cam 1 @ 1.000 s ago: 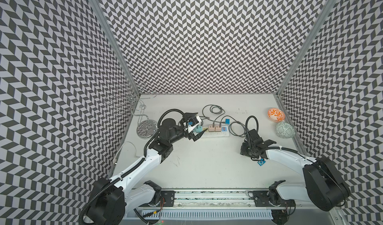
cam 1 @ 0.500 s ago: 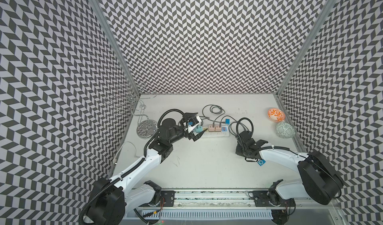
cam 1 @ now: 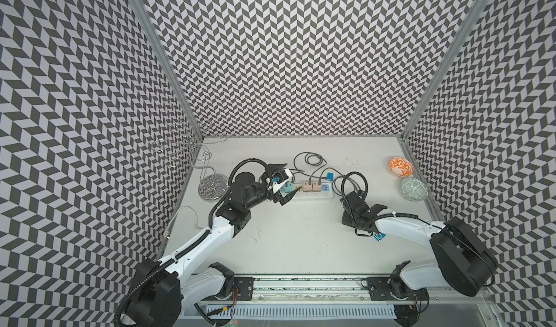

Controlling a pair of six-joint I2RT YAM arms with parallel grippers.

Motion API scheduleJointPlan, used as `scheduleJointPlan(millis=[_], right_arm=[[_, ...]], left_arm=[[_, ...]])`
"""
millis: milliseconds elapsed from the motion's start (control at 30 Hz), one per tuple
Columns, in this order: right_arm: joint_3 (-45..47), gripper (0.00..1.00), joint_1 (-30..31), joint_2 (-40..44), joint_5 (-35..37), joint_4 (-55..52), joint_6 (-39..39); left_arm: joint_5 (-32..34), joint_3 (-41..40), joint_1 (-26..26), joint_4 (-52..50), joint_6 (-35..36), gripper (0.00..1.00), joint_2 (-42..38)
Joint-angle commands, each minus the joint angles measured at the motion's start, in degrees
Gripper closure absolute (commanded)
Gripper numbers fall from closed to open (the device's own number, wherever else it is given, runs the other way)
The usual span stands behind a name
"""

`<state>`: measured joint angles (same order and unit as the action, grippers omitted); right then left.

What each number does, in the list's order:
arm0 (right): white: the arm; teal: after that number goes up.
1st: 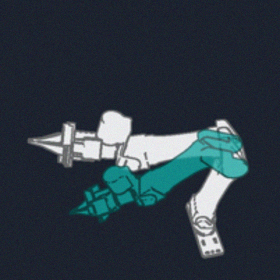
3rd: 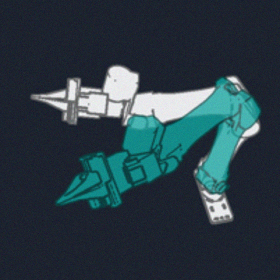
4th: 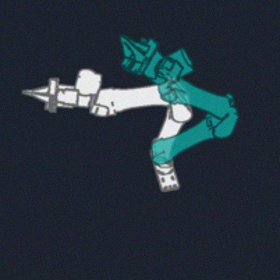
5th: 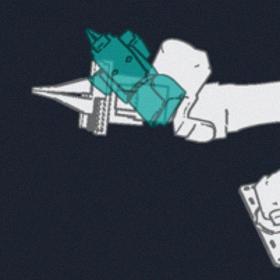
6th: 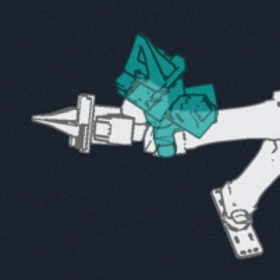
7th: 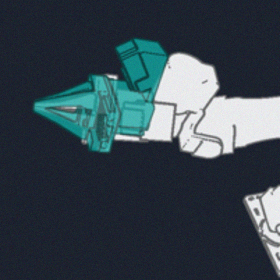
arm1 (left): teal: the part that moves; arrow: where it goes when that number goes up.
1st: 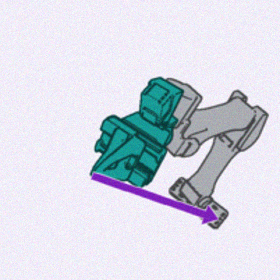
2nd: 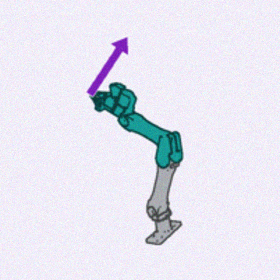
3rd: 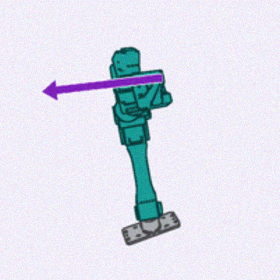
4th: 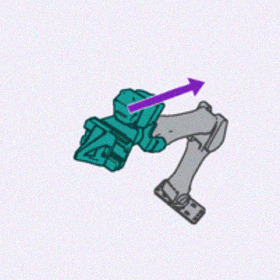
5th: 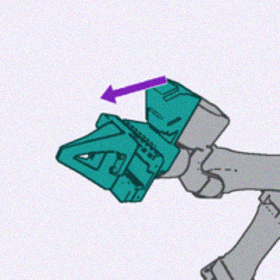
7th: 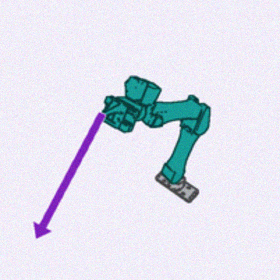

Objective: Charge mp3
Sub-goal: Pick up the charging cable from the center of the board.

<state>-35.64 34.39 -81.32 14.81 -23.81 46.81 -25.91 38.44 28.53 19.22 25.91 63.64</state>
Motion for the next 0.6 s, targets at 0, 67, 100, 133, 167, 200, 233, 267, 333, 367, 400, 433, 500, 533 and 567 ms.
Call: scheduleJointPlan(millis=[0, 67, 100, 133, 167, 200, 233, 267, 333, 367, 400, 433, 500, 533, 567], right_arm=[[0.9, 0.98, 0.3, -0.4, -2.9, -6.3, -1.2], [-0.6, 1.0, -0.1, 1.3, -2.8, -7.4, -2.7], [-1.6, 1.0, -0.6, 2.3, -3.0, -8.1, -3.4], [-2.3, 1.0, -1.0, 3.1, -3.3, -8.5, -4.3], [-3.2, 1.0, -1.7, 4.1, -3.6, -8.8, -5.4], [-4.2, 1.0, -2.5, 5.1, -4.1, -9.3, -6.5], [-4.8, 1.0, -3.3, 6.1, -4.6, -9.3, -7.7], [-5.9, 1.0, -4.5, 7.2, -5.0, -9.9, -9.0], [-8.1, 1.0, -7.3, 9.3, -6.5, -10.6, -12.0], [-9.3, 1.0, -8.8, 10.2, -7.2, -11.2, -13.4], [-10.4, 1.0, -10.4, 11.3, -9.3, -11.2, -15.8], [-11.4, 1.0, -12.0, 12.0, -11.2, -11.2, -17.8], [-13.8, 1.0, -14.6, 13.1, -14.0, -11.9, -21.0], [-14.8, 1.0, -15.7, 13.4, -16.1, -11.9, -23.3], [-16.0, 1.0, -16.2, 13.6, -17.1, -12.1, -24.7]], left_arm=[[-0.1, 0.9, 0.5, 2.8, -0.9, 0.04, -0.6], [-0.7, 0.5, 0.5, 5.6, -1.9, 0.04, -0.4], [-1.1, 0.2, 0.5, 7.4, -2.6, 0.04, -0.3], [-1.2, 0.1, 0.7, 8.9, -3.0, 0.04, 0.0], [-1.3, 0.0, 0.9, 10.1, -3.3, 0.04, 0.4], [-1.4, 0.1, 1.3, 11.2, -3.7, 0.04, 1.0], [-1.6, 0.4, 1.6, 11.9, -3.9, 0.03, 1.7], [-1.8, 0.9, 1.9, 12.2, -4.0, 0.03, 2.6], [-2.8, 1.8, 2.5, 12.5, -3.7, 0.0, 4.4], [-4.1, 2.2, 3.0, 12.6, -2.6, 0.0, 5.2], [-4.7, 2.1, 3.6, 13.4, -1.4, 0.0, 5.8], [-3.9, 1.4, 4.4, 15.3, -1.0, 0.0, 6.3], [-1.0, 0.2, 6.3, 19.9, -0.9, 0.0, 7.6], [-1.0, 0.5, 7.0, 20.5, -0.4, 0.0, 9.0], [-1.4, 1.1, 7.5, 20.5, 0.4, 0.0, 10.1]])
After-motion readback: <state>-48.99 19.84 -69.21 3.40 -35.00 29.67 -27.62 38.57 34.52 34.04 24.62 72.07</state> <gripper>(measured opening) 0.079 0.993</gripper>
